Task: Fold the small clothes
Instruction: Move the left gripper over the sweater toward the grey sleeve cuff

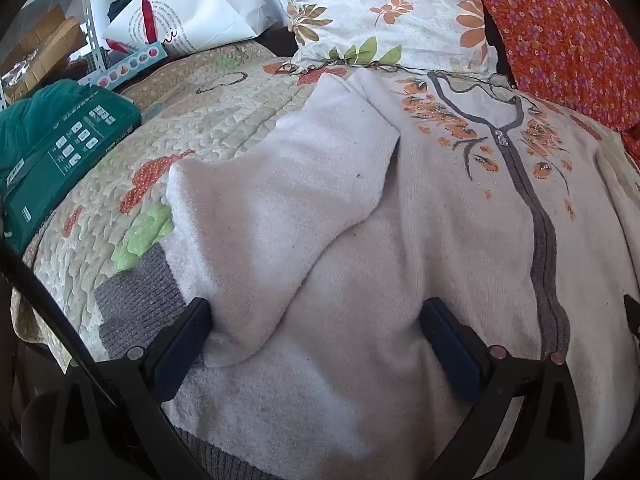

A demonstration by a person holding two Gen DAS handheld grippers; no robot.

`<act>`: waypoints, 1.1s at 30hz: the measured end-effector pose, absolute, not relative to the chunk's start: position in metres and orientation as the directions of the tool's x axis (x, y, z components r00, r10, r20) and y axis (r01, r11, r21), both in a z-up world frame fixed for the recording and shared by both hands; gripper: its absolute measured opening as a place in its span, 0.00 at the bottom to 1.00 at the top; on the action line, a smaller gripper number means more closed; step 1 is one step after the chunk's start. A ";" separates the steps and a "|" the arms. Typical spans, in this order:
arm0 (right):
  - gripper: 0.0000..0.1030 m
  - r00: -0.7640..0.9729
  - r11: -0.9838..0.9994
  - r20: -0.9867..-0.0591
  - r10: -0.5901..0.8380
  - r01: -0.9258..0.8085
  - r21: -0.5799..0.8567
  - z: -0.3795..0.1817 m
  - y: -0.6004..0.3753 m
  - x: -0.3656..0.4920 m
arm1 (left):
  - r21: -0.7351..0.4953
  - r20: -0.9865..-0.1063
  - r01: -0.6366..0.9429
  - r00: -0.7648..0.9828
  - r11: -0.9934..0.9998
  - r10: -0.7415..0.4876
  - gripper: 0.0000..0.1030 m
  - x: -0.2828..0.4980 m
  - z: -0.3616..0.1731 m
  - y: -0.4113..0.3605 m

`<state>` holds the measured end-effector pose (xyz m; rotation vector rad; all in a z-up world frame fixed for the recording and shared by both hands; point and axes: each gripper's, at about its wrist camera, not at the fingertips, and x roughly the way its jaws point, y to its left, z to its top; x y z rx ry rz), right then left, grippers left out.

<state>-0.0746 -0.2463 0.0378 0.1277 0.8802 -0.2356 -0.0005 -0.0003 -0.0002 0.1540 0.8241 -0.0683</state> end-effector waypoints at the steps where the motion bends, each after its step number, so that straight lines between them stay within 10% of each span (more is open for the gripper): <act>1: 1.00 0.618 0.967 -0.773 -0.143 0.255 0.025 0.038 -0.248 -0.076 | 0.113 -0.733 0.126 0.681 0.986 -0.003 1.00 -0.001 0.000 0.000; 13: 0.99 0.613 0.966 -0.769 -0.182 0.256 -0.025 0.039 -0.244 -0.079 | 0.031 -0.765 0.159 0.639 0.987 -0.079 0.95 0.004 0.010 0.008; 15: 0.91 0.599 0.965 -0.779 -0.185 0.260 -0.029 0.044 -0.245 -0.079 | 0.003 -0.743 0.166 0.661 0.986 -0.109 0.85 0.001 0.016 0.011; 17: 0.57 0.597 0.965 -0.782 -0.180 0.263 -0.022 0.063 -0.250 -0.082 | -0.036 -0.727 0.176 0.671 0.984 -0.147 0.80 -0.001 0.022 0.016; 23: 0.57 0.653 0.957 -0.749 -0.113 0.273 0.093 0.128 -0.262 -0.124 | -0.171 -0.728 0.148 0.648 0.974 -0.226 0.78 0.008 0.030 0.034; 33: 0.57 0.488 0.973 -0.872 -0.027 0.213 0.089 0.074 -0.208 -0.154 | -0.188 -0.744 0.140 0.626 0.972 -0.234 0.78 0.006 0.032 0.039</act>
